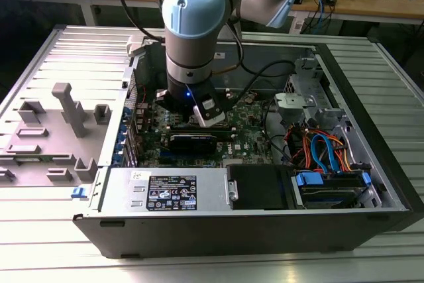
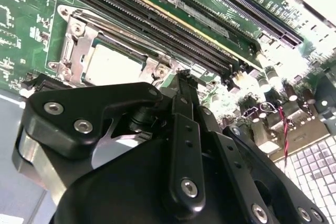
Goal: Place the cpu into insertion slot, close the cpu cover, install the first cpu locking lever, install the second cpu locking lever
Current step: 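Install the second cpu locking lever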
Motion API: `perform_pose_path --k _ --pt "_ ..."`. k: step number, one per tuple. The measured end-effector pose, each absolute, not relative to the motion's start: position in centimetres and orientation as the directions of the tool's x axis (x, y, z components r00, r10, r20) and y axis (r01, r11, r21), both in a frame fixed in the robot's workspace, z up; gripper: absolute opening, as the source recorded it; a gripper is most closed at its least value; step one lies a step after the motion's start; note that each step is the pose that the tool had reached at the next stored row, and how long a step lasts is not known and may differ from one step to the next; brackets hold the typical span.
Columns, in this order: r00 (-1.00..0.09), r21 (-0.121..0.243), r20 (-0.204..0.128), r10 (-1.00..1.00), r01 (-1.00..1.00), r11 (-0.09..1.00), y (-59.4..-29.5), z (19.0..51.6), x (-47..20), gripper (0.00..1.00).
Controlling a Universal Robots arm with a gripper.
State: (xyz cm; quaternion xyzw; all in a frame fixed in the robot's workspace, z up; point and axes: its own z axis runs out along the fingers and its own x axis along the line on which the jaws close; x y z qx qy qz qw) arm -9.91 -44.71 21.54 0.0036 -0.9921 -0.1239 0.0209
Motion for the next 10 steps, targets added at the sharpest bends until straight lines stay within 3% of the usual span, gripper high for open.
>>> perform_pose_path --k 10 --pt "-0.999 0.246 0.041 -0.012 -0.002 0.969 -44.72 21.70 -9.91 0.11"
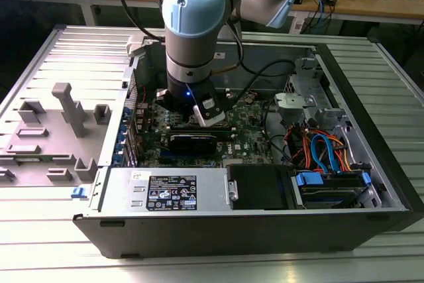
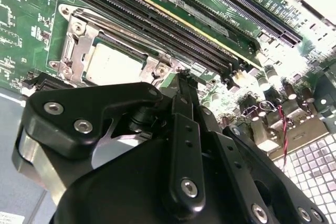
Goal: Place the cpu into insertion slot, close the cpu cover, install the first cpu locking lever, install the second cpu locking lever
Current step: 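Install the second cpu locking lever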
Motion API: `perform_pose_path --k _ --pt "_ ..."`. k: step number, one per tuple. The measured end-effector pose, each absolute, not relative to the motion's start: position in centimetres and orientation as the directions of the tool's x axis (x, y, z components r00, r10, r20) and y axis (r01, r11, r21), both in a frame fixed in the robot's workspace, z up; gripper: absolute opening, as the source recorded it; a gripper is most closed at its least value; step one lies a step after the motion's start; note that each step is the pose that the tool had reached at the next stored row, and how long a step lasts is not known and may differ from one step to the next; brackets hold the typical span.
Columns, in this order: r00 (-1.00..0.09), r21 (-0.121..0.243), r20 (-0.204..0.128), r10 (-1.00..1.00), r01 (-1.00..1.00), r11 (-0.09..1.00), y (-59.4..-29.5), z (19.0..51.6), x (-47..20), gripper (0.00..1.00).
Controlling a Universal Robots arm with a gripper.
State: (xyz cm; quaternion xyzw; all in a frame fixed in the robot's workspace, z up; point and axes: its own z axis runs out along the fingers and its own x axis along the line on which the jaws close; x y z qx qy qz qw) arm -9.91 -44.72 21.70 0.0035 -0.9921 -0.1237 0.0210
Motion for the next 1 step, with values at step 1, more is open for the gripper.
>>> perform_pose_path --k 1 --pt "-0.999 0.246 0.041 -0.012 -0.002 0.969 -44.72 21.72 -9.91 0.11"
